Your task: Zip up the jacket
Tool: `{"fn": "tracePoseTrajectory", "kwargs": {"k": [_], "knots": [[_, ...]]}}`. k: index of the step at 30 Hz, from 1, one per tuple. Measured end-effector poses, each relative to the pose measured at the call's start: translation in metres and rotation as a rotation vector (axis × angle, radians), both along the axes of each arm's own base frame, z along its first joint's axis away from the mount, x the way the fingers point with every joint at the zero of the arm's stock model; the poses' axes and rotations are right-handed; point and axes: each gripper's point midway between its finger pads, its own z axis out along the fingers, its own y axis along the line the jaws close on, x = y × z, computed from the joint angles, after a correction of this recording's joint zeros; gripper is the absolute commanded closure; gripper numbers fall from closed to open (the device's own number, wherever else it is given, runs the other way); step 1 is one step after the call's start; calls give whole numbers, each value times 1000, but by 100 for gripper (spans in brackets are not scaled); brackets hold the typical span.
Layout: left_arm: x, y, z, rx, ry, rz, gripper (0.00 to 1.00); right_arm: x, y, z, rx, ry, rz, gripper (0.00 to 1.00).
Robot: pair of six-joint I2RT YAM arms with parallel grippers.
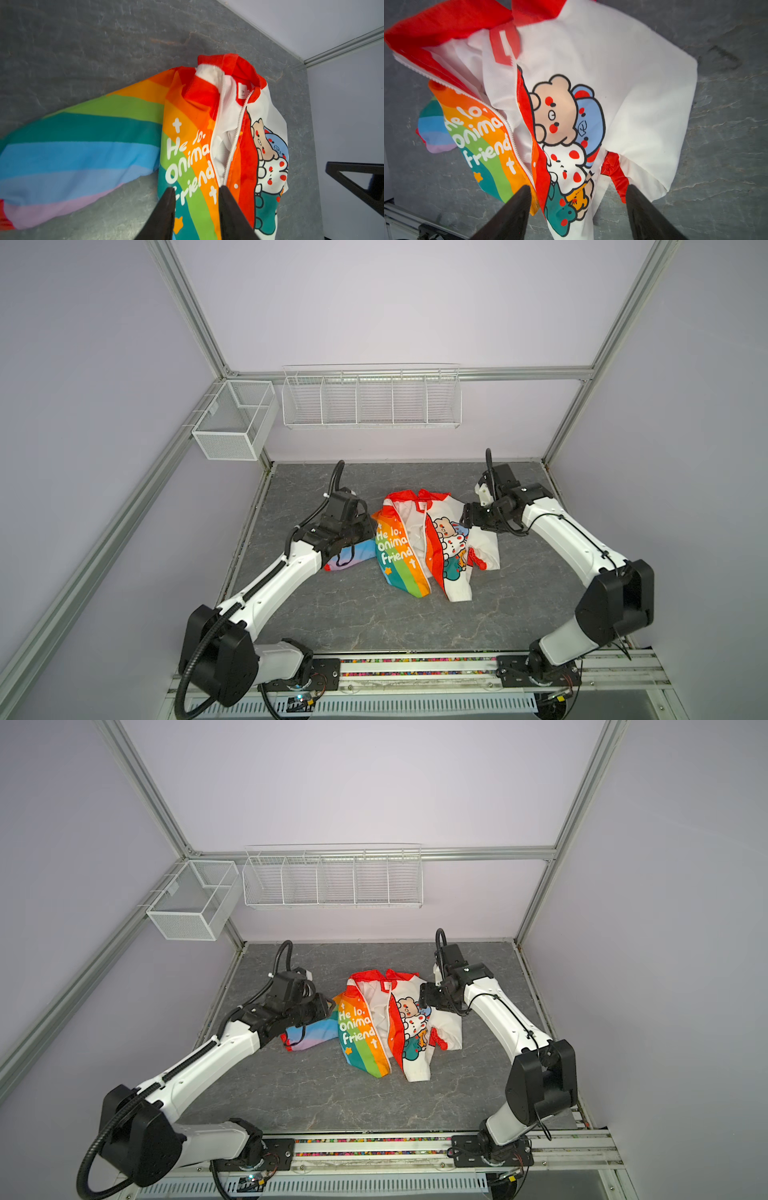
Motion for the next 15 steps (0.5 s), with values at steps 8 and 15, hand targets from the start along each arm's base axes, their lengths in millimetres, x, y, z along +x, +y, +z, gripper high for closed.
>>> {"fn": "tracePoseTrajectory", "kwargs": {"k": [8,15], "knots": [[-58,-18,-69,-95,150,-32,51,-30,20,-43,7,83,23,27],[-61,-52,-87,-150,184,-79,51,-26,34,-48,41,65,17,38]]}}
